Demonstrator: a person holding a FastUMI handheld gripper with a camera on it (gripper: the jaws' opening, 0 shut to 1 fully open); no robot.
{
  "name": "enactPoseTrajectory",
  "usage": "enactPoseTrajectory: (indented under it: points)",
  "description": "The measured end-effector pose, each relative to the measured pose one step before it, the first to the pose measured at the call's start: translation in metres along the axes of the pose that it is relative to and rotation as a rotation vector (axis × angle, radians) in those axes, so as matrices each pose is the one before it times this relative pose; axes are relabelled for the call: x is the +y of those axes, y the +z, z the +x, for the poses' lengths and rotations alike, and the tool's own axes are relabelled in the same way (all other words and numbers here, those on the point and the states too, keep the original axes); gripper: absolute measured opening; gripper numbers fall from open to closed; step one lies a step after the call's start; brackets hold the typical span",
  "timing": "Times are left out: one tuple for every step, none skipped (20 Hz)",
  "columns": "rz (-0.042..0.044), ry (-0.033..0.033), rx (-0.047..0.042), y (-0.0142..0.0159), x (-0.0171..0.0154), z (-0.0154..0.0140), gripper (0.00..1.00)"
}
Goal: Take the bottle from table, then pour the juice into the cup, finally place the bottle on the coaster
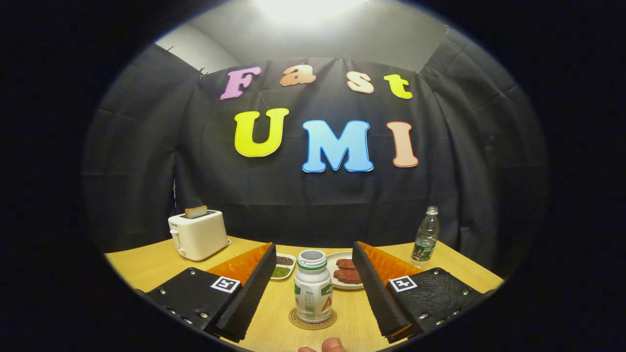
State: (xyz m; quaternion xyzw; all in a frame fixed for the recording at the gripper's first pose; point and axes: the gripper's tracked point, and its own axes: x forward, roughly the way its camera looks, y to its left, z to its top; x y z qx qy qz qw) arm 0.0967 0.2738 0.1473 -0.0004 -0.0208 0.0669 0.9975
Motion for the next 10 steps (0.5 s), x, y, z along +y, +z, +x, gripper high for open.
enactPoseTrajectory:
  points:
    - [0.00322, -0.00039, -0.00290, 0.00792, -0.00130, -0.00522, 0.95]
    - [0.00229, -0.00485, -0.00476, 0.00895, -0.00277, -0.00526, 0.95]
    - [-0.00352, -0.00888, -0.01007, 0.00788, -0.00534, -0.00558, 0.95]
    - [-0.00367, -0.01010, -0.01389, 0.00830, -0.00501, -0.00541, 0.95]
    - [-0.00762, -0.01522, -0.00916, 0.00658, -0.00668, -0.00425, 0.95]
    - [-0.00514, -0.00690, 0.00176, 0.00187, -0.00526, -0.00402, 0.95]
    - [-0.00109, -0.00213, 0.00623, 0.00057, -0.00447, -0.00254, 0.95]
    - [0.00365, -0.00353, 0.00957, -0.00194, -0.00635, -0.00374, 0.95]
    - [0.01196, 0.00214, 0.01020, -0.00175, -0.00478, -0.00271, 0.95]
    - [0.00947, 0.00829, 0.00478, -0.00236, -0.00297, -0.00408, 0.95]
